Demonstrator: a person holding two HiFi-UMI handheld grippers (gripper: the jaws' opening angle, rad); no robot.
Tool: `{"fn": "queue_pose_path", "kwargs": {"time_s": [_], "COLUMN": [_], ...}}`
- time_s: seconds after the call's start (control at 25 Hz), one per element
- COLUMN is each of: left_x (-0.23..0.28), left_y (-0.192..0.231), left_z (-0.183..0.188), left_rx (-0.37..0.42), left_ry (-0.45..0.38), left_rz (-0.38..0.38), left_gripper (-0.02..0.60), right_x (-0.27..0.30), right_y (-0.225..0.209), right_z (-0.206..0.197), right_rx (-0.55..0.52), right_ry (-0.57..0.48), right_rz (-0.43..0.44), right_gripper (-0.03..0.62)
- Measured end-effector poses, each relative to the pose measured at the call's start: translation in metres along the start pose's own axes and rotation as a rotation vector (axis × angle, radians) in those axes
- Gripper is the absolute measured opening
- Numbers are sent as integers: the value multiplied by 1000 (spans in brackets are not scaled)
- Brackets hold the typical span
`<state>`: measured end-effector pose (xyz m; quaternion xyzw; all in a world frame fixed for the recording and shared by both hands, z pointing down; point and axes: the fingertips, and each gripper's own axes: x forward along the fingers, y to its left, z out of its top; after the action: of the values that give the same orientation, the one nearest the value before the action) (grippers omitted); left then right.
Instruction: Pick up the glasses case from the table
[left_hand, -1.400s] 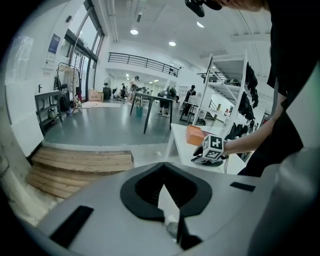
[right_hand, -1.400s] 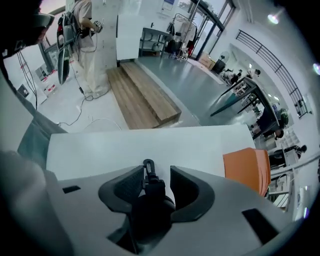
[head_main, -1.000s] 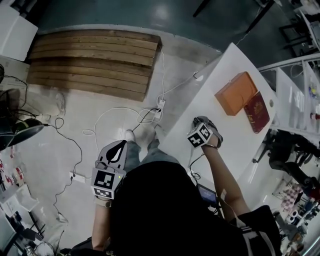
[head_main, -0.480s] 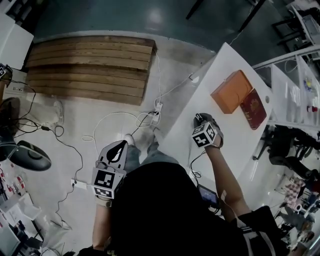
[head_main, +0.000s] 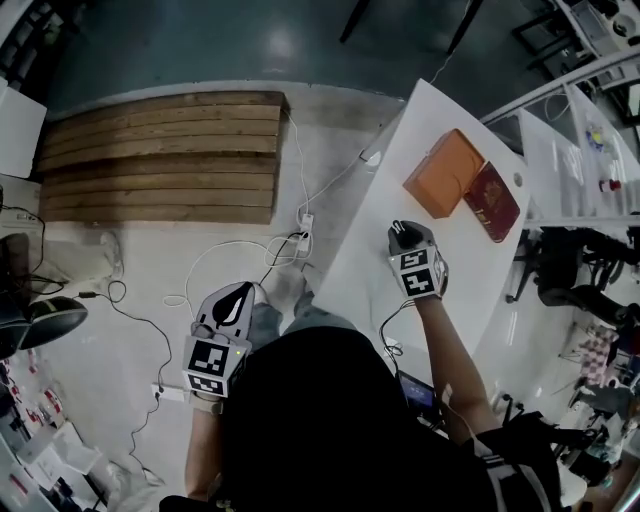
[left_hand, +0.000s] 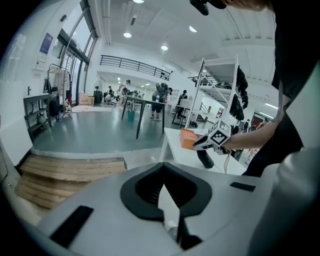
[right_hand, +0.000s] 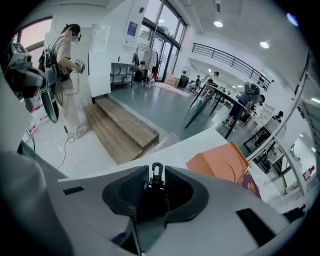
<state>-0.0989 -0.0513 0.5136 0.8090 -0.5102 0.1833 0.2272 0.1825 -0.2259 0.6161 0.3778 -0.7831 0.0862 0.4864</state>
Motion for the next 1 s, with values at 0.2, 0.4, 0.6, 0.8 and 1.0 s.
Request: {"fn": "queue_pose_path", "kwargs": {"time_s": [0.2,0.4,0.6,0.8,1.0], "left_x": [11,23,36,52,63], "left_y": [1,3,-1,-15,-39], "left_z": [12,31,54,73,96], "left_rx": [35,84,105,156,205], "left_ry": [-10,-22,-54,-81,-135], "left_rz": [-44,-74,-106,-181,-264], "left_gripper": [18,18,18,17,18], "right_x": [-22,-47,-76,-116,-162], "right_y": [-11,-24,-40,-47,-39], "right_z": [9,18,25,43,57], "right_rx": [110,206,307,403,440], "right_ry": [-79,-164,-284,-421,-542], "right_rz": [-45,-100,-153,-167,-149], "right_gripper": [121,121,121,121,121]}}
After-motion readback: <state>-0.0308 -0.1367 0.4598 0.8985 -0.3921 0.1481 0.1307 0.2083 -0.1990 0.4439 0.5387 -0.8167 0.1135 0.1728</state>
